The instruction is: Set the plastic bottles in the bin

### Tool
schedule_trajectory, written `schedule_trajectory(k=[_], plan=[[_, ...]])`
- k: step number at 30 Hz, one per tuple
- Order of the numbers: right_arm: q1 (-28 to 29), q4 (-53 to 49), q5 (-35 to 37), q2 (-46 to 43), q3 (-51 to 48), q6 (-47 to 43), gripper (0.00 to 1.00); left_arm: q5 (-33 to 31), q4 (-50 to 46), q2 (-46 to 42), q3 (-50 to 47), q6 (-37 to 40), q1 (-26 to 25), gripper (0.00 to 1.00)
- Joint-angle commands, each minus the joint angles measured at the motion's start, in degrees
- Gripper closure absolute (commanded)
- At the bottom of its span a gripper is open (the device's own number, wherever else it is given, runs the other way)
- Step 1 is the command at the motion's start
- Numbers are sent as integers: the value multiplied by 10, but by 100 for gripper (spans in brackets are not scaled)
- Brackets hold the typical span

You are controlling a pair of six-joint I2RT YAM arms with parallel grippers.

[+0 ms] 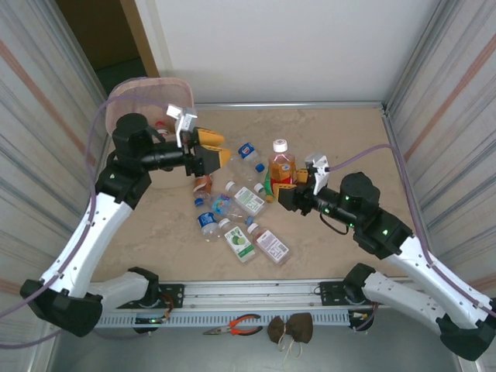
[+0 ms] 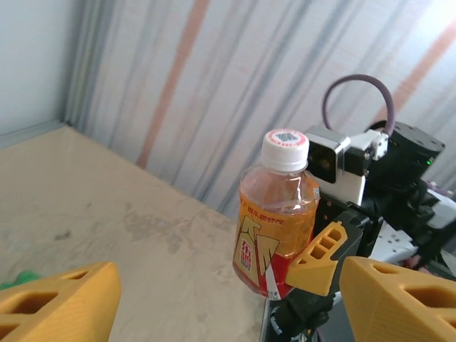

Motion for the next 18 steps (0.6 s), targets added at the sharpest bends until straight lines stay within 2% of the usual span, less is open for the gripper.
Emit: schedule_trajectory(k=[1,11,18], plan=[[18,39,-55,-1,38,-15,49,17,52,5,31,38,-39,17],[61,81,-77,4,71,-37,48,32,40,45,98,109,-156,15],[69,85,-87,16,88,-39,48,52,18,74,128,146,-202,17]])
